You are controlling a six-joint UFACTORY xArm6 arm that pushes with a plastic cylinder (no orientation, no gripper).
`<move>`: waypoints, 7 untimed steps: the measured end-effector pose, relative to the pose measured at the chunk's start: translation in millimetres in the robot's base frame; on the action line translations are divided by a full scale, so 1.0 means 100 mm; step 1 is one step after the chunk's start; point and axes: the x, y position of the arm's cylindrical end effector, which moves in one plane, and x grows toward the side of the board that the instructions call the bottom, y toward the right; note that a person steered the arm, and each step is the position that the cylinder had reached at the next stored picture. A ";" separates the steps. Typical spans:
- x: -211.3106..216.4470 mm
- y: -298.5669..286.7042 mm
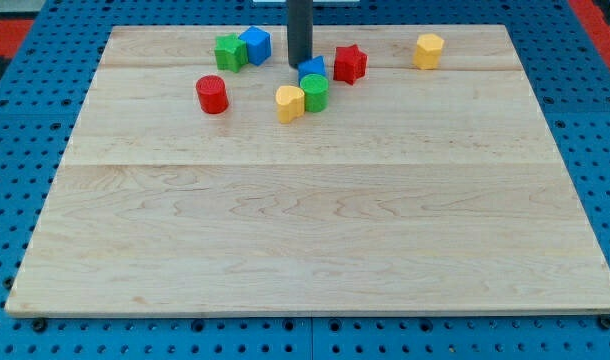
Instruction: Move the blue cube to the top right of the red star
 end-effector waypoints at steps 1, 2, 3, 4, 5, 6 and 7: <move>0.72 0.19; 0.94 0.27; 1.04 0.10; 1.44 -0.06; 1.61 -0.96; 1.14 -2.02; 0.41 -2.53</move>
